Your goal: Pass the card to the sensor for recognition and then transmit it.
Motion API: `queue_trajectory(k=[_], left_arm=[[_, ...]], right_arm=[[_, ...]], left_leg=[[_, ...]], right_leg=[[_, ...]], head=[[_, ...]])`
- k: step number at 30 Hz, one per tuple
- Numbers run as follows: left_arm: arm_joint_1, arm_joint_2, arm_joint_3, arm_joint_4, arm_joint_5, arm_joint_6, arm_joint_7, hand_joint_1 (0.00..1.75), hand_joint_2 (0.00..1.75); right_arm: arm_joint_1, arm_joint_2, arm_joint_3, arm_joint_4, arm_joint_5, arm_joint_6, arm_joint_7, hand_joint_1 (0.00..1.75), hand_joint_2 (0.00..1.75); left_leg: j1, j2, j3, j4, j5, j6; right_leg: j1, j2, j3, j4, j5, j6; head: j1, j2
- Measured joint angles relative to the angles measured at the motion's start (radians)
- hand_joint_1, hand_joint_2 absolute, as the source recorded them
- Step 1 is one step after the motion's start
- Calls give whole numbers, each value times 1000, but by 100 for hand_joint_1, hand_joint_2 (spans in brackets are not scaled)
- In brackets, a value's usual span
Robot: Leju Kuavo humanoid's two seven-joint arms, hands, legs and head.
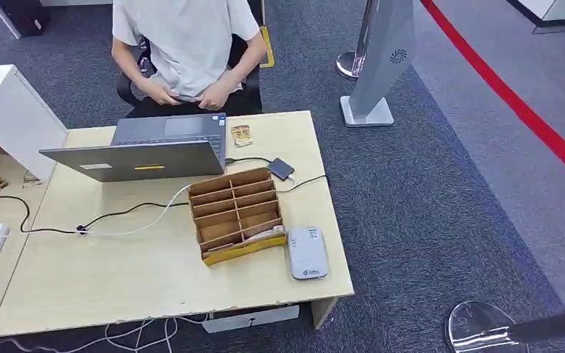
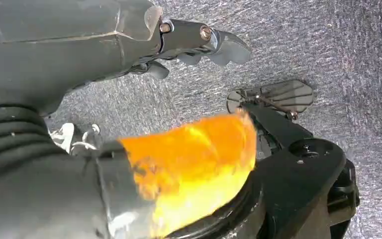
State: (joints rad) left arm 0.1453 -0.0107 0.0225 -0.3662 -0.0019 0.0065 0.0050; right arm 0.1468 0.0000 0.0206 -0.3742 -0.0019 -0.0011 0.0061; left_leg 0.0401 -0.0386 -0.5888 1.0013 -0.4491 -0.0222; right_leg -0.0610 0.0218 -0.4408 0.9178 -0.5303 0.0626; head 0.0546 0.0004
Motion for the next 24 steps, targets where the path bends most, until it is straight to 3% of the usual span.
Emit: queue_trajectory(k=[24], left_arm=[[-3,5,0,-18,0,0,-2,0,0]], right_arm=[[13,0,0,2,0,1,0,0,175]], left_leg=[[-1,5,2,7,-6,3]], right_leg=[[-2,5,-2,-2,0,1]], head=[[-1,0]])
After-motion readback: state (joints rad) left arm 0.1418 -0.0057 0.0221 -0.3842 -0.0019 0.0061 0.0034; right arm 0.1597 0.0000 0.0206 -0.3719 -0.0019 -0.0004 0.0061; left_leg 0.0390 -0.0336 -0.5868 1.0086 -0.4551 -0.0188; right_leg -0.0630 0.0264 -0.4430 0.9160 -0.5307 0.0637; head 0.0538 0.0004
